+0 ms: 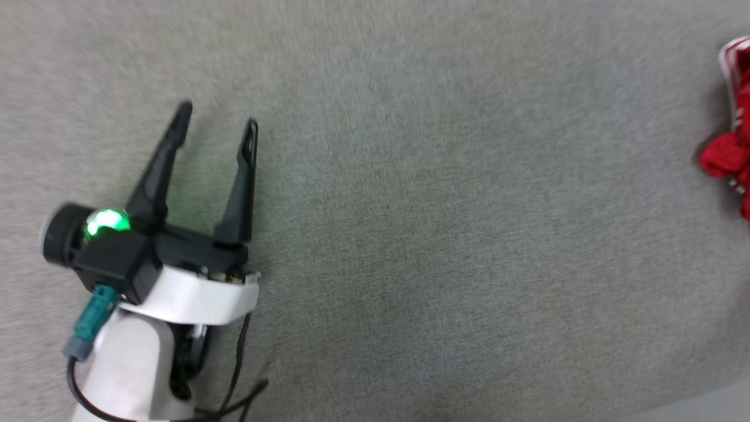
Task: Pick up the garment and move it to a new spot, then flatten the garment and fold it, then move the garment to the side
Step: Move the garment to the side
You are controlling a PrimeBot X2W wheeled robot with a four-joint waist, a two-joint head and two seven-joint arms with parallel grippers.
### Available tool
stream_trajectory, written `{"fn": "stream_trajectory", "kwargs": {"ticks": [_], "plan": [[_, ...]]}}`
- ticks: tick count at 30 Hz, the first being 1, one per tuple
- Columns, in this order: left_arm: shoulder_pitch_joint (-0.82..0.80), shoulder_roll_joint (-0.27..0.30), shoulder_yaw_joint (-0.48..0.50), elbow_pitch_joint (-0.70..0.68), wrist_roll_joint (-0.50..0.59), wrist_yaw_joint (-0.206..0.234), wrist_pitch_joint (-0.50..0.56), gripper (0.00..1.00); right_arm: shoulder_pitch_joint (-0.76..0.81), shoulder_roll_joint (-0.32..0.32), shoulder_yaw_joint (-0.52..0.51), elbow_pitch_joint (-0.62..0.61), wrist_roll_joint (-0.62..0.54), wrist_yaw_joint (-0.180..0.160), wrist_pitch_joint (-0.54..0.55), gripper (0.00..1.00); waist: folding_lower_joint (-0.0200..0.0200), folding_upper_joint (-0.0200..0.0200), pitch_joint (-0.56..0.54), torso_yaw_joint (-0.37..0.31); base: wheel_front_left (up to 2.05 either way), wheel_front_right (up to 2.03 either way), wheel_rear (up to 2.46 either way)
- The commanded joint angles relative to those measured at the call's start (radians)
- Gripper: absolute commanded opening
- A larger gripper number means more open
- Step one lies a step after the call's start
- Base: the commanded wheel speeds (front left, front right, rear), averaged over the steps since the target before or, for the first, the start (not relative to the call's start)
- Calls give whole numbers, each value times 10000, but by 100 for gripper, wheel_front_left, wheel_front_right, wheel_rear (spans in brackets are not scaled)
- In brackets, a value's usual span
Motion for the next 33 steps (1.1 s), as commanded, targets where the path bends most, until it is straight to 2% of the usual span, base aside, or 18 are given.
{"fn": "stream_trajectory", "kwargs": {"ticks": [1,8,15,25,33], "plan": [[331,-127,14,221,-94,100,-115,100,350,-117,118,-34,208,-15,-302,100,0,0,-926,208,0,0,0],[1176,-516,83,898,-324,342,-259,100,1302,193,933,-593,1180,-15,-1100,100,0,0,-2165,504,0,0,0],[1834,-862,173,1546,-496,491,-315,100,2892,1166,1613,-1981,1983,-14,-1526,100,0,0,-3203,961,0,0,0],[2567,-1219,472,2195,-684,534,-316,100,5415,3029,2851,-4507,2653,-14,-1222,100,0,0,-4384,1769,0,0,0],[3053,-1351,1005,2628,-727,615,-310,100,6929,3681,4033,-6113,2996,-14,-747,100,0,0,-5135,2294,0,0,0]]}}
